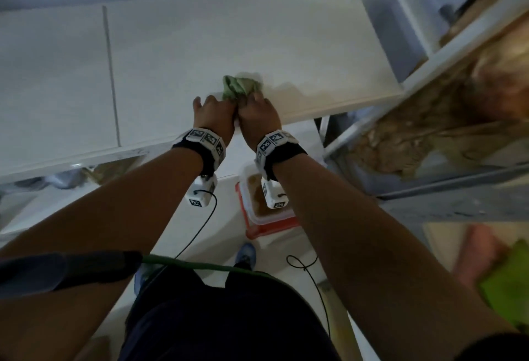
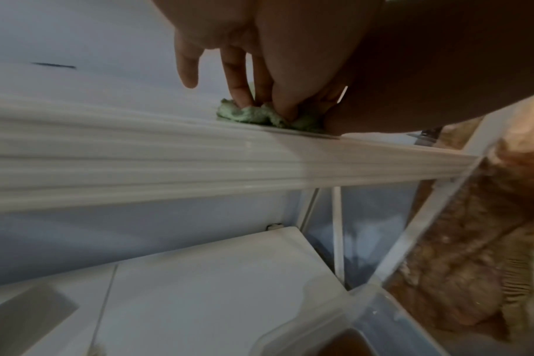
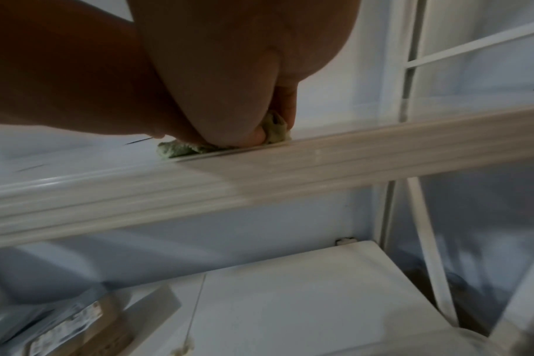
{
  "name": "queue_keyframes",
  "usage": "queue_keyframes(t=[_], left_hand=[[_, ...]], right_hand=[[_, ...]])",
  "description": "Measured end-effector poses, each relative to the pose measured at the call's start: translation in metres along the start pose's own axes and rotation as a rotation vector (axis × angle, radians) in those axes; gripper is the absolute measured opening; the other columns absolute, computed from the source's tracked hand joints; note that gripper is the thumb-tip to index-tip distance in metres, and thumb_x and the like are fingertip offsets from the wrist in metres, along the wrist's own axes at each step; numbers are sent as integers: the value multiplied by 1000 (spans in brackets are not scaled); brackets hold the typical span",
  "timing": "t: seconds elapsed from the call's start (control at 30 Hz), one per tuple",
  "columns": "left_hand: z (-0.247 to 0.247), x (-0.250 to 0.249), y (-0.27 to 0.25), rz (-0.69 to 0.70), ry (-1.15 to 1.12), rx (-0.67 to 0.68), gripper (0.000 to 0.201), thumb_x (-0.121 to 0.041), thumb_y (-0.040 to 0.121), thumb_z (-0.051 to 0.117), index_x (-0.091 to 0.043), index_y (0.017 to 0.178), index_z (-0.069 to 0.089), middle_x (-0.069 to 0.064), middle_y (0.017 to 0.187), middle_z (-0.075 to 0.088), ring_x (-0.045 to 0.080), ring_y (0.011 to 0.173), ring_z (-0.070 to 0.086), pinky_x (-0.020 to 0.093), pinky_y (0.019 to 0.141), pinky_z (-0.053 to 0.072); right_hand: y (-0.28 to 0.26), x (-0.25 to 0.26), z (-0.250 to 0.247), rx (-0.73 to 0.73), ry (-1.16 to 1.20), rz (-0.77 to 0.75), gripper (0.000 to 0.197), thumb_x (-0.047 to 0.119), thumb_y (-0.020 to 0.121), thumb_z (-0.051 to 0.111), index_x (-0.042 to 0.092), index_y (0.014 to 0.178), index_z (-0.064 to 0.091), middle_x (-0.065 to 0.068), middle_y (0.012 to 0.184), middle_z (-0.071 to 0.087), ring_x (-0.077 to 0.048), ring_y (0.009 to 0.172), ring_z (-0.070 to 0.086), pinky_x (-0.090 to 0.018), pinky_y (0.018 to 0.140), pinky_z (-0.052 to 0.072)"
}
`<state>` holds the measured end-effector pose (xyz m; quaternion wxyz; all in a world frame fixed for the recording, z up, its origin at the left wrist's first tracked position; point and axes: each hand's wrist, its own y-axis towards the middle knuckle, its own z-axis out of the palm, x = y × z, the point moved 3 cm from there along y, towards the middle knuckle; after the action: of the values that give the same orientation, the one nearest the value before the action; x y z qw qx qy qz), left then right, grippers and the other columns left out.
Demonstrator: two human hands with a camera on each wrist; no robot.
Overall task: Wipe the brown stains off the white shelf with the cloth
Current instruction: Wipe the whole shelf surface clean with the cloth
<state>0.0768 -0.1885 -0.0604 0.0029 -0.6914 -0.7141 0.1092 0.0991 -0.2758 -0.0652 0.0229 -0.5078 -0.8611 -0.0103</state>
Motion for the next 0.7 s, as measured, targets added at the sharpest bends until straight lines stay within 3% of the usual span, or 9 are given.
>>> queue_keyframes(t=[0.13,0.23,0.37,0.6,0.7], left_hand=[[2,-46,18,57,19,11,29,-7,87,40,-21,94,64,5,94,69,33,110,50,53,107,28],[3,-59,24,89,46,15,27,-6,86,41,-22,92,62,5,92,68,34,106,51,52,103,34],[5,-59,26,105,61,0,26,-9,87,42,-22,96,63,7,90,67,34,104,53,50,98,37],[1,-60,22,117,66,-44,22,-3,84,43,-21,75,53,9,79,64,35,93,55,46,88,42],[1,-60,21,112,64,-40,23,-2,84,43,-22,72,48,8,79,64,32,93,54,43,86,41]], right_hand=[[-12,-47,2,0,22,46,17,1,83,54,1,94,67,-16,89,68,-35,98,59,-38,75,49],[-15,-62,1,-27,34,79,23,3,87,47,4,103,63,-16,102,65,-33,105,56,-38,82,47],[-18,-60,-1,-35,28,98,23,1,86,47,3,104,62,-16,102,66,-34,110,53,-38,84,46],[-20,-56,-7,-47,37,102,21,-1,86,47,3,99,64,-15,97,68,-34,108,55,-38,84,46],[-21,-52,-10,-10,4,117,17,-3,83,51,3,90,66,-15,88,68,-35,99,58,-38,79,47]])
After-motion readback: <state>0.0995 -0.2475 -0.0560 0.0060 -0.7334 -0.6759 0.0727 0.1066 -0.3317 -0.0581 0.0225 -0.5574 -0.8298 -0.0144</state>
